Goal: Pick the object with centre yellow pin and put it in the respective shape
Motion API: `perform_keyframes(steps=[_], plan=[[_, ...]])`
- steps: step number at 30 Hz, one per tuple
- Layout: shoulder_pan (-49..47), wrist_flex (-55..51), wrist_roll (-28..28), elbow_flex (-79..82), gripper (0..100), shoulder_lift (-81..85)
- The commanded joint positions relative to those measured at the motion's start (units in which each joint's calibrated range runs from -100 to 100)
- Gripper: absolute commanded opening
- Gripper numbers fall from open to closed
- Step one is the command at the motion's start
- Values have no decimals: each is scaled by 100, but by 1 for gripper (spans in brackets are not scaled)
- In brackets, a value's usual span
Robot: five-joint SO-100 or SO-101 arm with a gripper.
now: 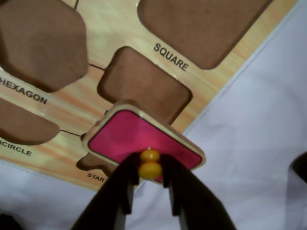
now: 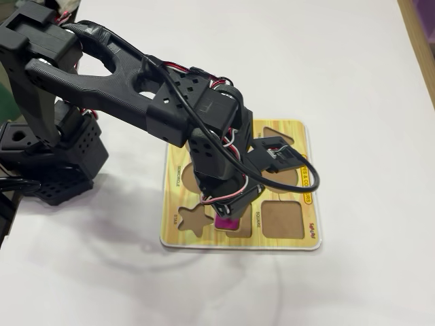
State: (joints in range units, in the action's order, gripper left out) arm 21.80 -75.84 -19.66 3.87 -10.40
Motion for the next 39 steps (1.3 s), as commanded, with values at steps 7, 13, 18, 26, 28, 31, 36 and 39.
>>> perform_keyframes(steps=[7, 13, 18, 26, 28, 31, 36, 39], plan=[[-41, 64, 25, -1025, 1, -467], [-119, 64, 15, -1016, 1, -735], [-305, 64, 10, -1016, 1, -877], [-559, 151, -17, -1007, 1, -885], [-568, 289, 4, -980, 1, -885], [-559, 297, 10, -1016, 1, -885], [-490, 315, 10, -1025, 1, -894], [-480, 315, 15, -1025, 1, -1019]])
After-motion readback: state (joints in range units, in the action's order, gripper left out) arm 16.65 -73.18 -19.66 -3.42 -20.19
